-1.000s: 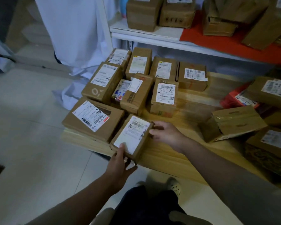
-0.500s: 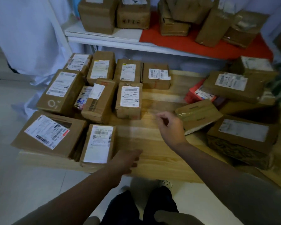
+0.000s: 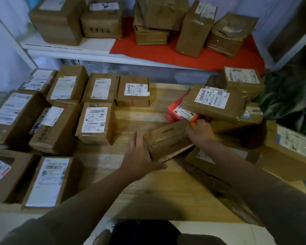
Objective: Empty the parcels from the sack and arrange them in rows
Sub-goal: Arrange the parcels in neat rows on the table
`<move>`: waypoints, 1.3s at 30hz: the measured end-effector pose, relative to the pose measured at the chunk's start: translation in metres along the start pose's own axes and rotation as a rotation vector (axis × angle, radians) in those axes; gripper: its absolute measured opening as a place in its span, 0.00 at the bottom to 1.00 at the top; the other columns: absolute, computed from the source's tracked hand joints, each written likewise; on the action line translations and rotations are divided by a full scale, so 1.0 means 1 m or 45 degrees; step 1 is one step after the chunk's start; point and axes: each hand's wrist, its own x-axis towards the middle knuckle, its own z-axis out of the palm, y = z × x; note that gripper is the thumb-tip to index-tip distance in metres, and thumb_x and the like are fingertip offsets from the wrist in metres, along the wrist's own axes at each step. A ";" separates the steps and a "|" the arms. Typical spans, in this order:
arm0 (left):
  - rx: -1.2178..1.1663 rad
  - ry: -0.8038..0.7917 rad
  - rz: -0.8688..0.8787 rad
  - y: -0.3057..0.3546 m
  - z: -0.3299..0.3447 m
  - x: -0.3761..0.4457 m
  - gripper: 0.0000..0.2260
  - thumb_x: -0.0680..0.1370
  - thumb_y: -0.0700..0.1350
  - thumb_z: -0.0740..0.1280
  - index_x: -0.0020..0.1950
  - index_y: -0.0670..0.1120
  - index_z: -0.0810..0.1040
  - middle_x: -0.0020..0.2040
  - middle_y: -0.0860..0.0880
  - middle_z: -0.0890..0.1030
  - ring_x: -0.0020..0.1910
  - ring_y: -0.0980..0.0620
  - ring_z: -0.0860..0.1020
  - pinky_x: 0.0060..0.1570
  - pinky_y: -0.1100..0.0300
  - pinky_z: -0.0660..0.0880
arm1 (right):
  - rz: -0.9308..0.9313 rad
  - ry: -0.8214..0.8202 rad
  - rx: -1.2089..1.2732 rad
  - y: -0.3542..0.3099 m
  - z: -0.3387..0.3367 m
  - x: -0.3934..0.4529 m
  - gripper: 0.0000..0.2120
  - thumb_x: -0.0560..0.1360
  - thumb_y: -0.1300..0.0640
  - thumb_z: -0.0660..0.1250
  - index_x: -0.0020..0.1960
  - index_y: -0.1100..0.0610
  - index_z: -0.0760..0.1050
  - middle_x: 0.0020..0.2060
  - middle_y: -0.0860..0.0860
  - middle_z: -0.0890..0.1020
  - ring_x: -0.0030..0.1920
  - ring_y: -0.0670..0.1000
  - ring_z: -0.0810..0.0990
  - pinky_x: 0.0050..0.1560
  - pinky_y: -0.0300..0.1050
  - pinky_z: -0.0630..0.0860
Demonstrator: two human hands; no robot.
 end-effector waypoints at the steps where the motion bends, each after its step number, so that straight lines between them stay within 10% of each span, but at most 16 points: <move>1: 0.196 -0.004 0.065 -0.005 0.002 0.003 0.66 0.57 0.61 0.82 0.80 0.53 0.39 0.81 0.50 0.44 0.80 0.43 0.49 0.73 0.39 0.61 | 0.037 -0.121 0.014 0.000 -0.002 0.005 0.29 0.79 0.38 0.57 0.65 0.61 0.73 0.62 0.60 0.77 0.61 0.61 0.76 0.64 0.55 0.73; 8: -0.183 0.084 -0.010 0.008 -0.017 0.007 0.42 0.64 0.43 0.81 0.73 0.53 0.63 0.65 0.54 0.69 0.62 0.54 0.72 0.51 0.62 0.77 | 0.048 -0.319 0.611 -0.008 -0.005 0.020 0.25 0.77 0.41 0.63 0.67 0.54 0.75 0.63 0.53 0.78 0.63 0.58 0.76 0.69 0.57 0.69; 13: -1.151 0.002 -0.412 -0.011 -0.031 -0.017 0.25 0.68 0.48 0.75 0.63 0.43 0.78 0.61 0.39 0.81 0.59 0.41 0.80 0.56 0.45 0.80 | 0.059 -0.373 0.683 -0.018 0.000 0.012 0.38 0.70 0.25 0.58 0.72 0.47 0.69 0.67 0.52 0.75 0.67 0.60 0.73 0.70 0.62 0.67; 19: -1.329 -0.005 -0.534 -0.028 -0.034 -0.050 0.25 0.70 0.49 0.74 0.64 0.41 0.77 0.59 0.39 0.82 0.61 0.39 0.79 0.59 0.42 0.78 | 0.052 -0.707 0.691 -0.023 0.024 -0.023 0.43 0.68 0.28 0.68 0.75 0.49 0.64 0.66 0.51 0.74 0.68 0.60 0.72 0.55 0.56 0.72; 23: -1.369 -0.064 -0.585 -0.046 -0.039 -0.076 0.25 0.71 0.50 0.74 0.65 0.43 0.76 0.60 0.39 0.82 0.62 0.38 0.78 0.61 0.41 0.77 | 0.092 -0.884 0.802 -0.017 0.052 -0.046 0.47 0.51 0.29 0.78 0.64 0.51 0.74 0.52 0.54 0.86 0.51 0.58 0.85 0.44 0.57 0.83; 33: -1.370 0.256 -0.882 -0.088 -0.058 -0.139 0.33 0.69 0.55 0.77 0.68 0.43 0.70 0.61 0.38 0.74 0.59 0.34 0.76 0.56 0.39 0.78 | 0.027 -0.924 0.659 -0.047 0.128 -0.108 0.27 0.71 0.34 0.70 0.60 0.52 0.77 0.49 0.53 0.85 0.50 0.56 0.83 0.48 0.52 0.79; 39: -1.476 0.440 -0.975 -0.104 -0.068 -0.152 0.16 0.81 0.48 0.66 0.66 0.44 0.69 0.51 0.41 0.74 0.61 0.34 0.74 0.63 0.35 0.72 | 0.039 -0.892 0.574 -0.077 0.148 -0.134 0.46 0.74 0.35 0.67 0.81 0.50 0.47 0.73 0.54 0.68 0.69 0.58 0.71 0.62 0.58 0.76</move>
